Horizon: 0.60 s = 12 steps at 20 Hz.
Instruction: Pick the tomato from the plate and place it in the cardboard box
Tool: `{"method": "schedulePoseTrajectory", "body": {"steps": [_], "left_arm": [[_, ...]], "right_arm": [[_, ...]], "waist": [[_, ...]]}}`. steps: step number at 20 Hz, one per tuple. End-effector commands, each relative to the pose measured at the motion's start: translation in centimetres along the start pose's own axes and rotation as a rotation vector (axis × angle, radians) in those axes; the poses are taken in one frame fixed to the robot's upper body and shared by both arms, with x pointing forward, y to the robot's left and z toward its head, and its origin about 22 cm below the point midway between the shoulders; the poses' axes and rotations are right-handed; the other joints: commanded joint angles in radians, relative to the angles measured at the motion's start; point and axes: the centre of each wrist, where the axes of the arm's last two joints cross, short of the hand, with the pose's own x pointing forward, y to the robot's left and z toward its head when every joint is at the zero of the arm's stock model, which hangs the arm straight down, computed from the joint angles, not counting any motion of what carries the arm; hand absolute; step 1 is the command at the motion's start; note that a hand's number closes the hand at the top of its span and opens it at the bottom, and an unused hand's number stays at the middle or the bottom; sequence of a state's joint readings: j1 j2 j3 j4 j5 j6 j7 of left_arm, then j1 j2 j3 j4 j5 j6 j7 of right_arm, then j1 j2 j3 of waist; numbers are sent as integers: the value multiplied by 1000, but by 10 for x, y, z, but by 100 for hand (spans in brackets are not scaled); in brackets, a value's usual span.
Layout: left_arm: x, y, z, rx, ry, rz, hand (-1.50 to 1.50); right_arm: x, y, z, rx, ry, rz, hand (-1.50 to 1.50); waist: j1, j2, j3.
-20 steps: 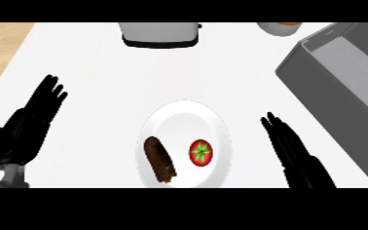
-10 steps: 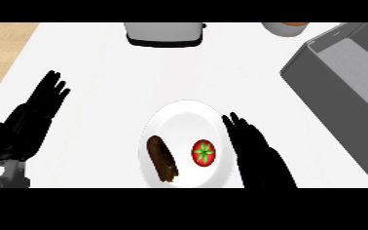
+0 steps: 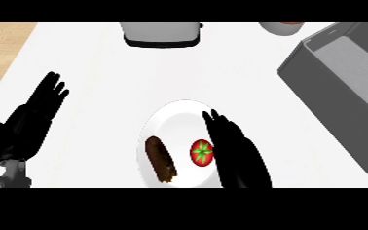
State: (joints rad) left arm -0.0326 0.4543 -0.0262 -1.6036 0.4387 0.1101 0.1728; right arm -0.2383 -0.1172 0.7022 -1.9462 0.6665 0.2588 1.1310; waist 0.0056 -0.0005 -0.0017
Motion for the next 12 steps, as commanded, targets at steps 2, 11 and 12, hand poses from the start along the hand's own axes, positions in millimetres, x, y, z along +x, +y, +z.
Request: {"method": "schedulePoseTrajectory", "body": {"steps": [2,11,12], "left_arm": [[-2,12,1,11,3,1,0],[3,-12,9,-8,15,12,0],[-19,-5,3,9,1,-3,0]], "right_arm": [[14,1,-7,43,159,73,-150],[34,-6,-16,-12,99,74,-150],[27,2,-12,-1,83,87,-150]], "waist": [[-1,0,1],[2,-1,1],[-5,0,1]]}}
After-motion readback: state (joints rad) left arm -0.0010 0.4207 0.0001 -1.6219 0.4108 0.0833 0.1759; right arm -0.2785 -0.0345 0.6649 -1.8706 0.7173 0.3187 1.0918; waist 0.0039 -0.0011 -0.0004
